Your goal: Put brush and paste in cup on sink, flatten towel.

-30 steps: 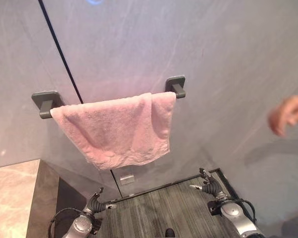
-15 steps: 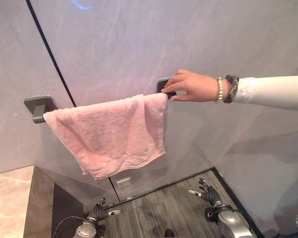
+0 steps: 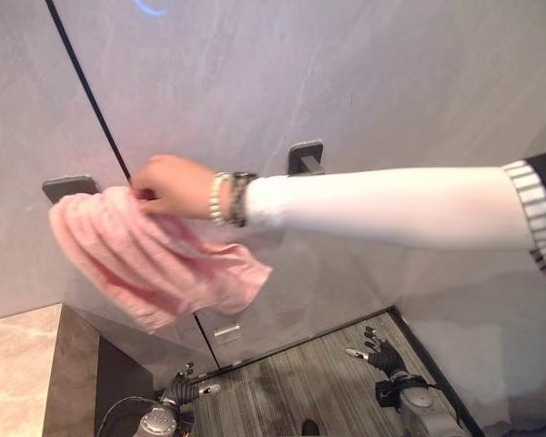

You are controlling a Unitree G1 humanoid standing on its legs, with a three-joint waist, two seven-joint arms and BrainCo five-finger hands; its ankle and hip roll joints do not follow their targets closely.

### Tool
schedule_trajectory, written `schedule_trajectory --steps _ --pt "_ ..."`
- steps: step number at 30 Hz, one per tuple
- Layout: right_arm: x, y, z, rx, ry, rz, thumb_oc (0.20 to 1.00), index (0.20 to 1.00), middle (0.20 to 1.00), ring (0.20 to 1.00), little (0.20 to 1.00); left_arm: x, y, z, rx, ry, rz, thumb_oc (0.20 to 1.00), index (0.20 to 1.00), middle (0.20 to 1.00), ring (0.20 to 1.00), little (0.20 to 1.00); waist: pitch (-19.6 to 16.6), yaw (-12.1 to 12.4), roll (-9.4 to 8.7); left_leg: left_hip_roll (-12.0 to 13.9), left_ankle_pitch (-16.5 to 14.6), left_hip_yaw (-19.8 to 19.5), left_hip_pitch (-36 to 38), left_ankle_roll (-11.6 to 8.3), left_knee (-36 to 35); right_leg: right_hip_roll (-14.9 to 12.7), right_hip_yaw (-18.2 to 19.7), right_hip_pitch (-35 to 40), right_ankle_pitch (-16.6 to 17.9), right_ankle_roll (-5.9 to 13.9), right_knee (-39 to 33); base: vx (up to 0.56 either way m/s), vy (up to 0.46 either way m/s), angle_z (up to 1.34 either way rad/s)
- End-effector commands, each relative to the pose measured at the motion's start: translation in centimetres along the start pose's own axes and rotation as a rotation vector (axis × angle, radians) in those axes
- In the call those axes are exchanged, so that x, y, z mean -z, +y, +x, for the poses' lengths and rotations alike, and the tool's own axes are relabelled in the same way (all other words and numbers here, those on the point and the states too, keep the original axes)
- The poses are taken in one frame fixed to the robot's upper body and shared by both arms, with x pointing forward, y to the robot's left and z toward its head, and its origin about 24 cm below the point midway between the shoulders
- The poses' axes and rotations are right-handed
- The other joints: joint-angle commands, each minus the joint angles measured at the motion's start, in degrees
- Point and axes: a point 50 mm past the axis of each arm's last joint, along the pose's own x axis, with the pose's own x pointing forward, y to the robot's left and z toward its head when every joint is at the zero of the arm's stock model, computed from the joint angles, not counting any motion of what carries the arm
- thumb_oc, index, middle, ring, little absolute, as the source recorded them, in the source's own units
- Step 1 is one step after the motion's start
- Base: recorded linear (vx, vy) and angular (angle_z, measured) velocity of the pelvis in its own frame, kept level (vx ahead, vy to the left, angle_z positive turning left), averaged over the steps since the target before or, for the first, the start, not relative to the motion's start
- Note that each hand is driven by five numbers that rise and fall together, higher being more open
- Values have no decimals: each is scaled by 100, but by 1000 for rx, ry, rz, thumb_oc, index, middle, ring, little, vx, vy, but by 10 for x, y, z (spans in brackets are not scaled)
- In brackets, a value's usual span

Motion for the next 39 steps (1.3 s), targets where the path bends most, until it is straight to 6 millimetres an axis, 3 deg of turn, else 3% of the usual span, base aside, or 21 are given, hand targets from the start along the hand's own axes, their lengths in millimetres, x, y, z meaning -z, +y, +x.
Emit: schedule_trajectory --steps 1,11,17,22,29,31,32,36,39 --pt "-32 -2 4 -17 -137 5 1000 1000 1000 1000 1000 -31 16 10 -43 -91 -2 1000 1000 1000 1000 1000 100 82 -128 178 92 -108 -16 -171 64 -494 -152 60 270 424 47 0 0 0" --pt "-29 -15 5 -1 -112 -60 1000 1000 1000 1000 1000 -36 21 9 -45 -114 7 1000 1000 1000 1000 1000 130 137 -159 171 95 -157 -33 -171 64 -514 -192 80 268 417 47 0 0 0" --pt "-24 -14 4 -9 -87 -98 1000 1000 1000 1000 1000 -34 22 10 -52 -105 14 1000 1000 1000 1000 1000 159 130 -155 172 81 -110 -9 -162 64 -509 -142 50 282 435 47 0 0 0" --pt "-26 -16 2 -4 -106 -83 1000 1000 1000 1000 1000 -53 28 6 -60 -200 79 1000 1000 1000 1000 1000 177 137 -145 179 85 -102 -17 -166 64 -516 -122 31 300 441 47 0 0 0" --pt "-45 -29 -6 -10 -200 -74 1000 1000 1000 1000 1000 -72 47 -11 -100 -345 195 1000 1000 1000 1000 1000 237 237 -139 163 84 -189 -77 -166 64 -543 -243 55 264 454 47 0 0 0" --pt "-53 -32 -8 -11 -240 -76 1000 1000 1000 1000 1000 -88 59 -20 -163 -441 257 1000 1000 1000 1000 1000 253 277 -144 155 91 -256 -108 -168 64 -554 -295 74 249 457 47 -4 -8 7" --pt "-64 -33 -11 -23 -296 -77 1000 1000 1000 1000 1000 -100 68 -31 -213 -523 378 1000 1000 1000 1000 1000 275 328 -141 159 89 -291 -138 -174 64 -567 -353 83 230 461 47 -7 -13 25" --pt "-86 -32 -17 -129 -386 54 1000 1000 1000 1000 1000 -106 80 -52 -166 -581 418 1000 1000 1000 1000 1000 315 429 -102 148 119 -364 -192 -170 64 -589 -443 90 232 465 47 -14 -13 20" --pt "-101 -32 -19 -194 -421 -15 1000 1000 1000 1000 1000 -112 85 -65 -107 -611 467 1000 1000 1000 1000 1000 320 487 -89 148 136 -399 -222 -178 64 -597 -473 92 232 468 47 -8 -3 11"
